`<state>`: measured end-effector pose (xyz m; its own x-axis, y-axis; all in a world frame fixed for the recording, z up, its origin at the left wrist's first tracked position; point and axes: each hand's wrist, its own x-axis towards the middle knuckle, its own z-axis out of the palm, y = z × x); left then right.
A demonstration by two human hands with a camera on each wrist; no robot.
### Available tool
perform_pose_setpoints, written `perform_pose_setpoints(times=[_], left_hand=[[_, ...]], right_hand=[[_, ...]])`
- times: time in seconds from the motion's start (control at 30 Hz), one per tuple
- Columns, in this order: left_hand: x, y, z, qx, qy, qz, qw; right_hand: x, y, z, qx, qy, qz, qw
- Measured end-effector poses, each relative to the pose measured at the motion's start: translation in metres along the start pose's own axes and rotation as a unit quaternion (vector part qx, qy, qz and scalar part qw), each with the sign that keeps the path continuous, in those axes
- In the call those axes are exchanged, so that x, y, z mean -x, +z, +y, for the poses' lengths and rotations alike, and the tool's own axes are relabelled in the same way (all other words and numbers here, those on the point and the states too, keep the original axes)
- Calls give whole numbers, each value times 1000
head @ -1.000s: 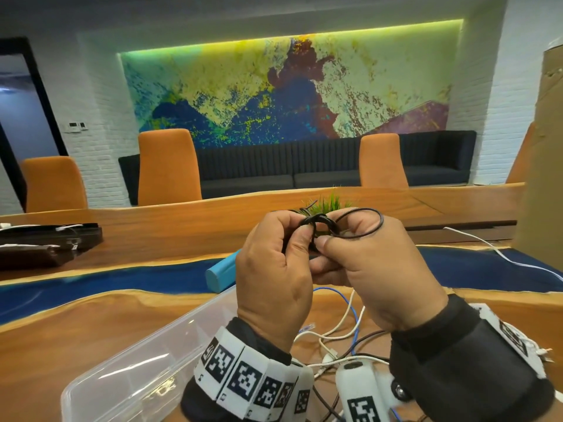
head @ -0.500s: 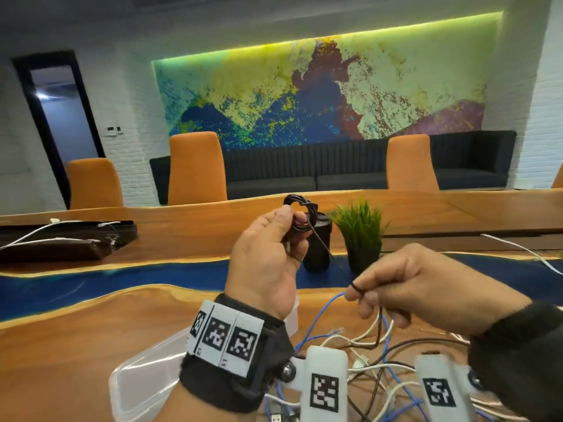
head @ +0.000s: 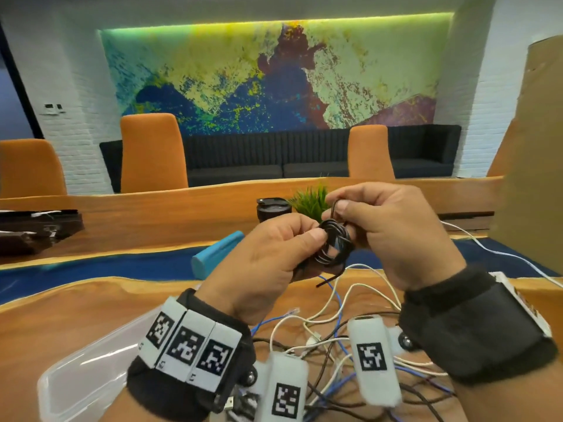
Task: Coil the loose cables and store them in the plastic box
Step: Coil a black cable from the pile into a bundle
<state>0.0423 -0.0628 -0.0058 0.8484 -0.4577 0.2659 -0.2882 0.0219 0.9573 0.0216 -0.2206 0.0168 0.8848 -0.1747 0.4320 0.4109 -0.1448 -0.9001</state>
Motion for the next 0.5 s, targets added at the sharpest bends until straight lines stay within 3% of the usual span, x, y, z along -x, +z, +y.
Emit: perform_pose_setpoints(times=[0.1, 0.2, 0.3, 0.4, 0.5], left_hand=[[1, 2, 2, 34, 22, 14, 999], [-4, -3, -2, -18, 59, 99, 993], [-9, -9, -5, -25, 111, 194, 974], [-10, -13, -6, -7, 132, 246, 960], [-8, -16, -5, -34, 148, 250, 956]], right_hand=[[-2, -5, 3, 31, -42, 10, 999], [-7, -14, 9, 81, -95, 18, 992], [-7, -17, 13, 213, -169, -43, 961], [-5, -15, 13, 293, -149, -110, 938], [-1, -10, 7, 289, -231, -64, 927]])
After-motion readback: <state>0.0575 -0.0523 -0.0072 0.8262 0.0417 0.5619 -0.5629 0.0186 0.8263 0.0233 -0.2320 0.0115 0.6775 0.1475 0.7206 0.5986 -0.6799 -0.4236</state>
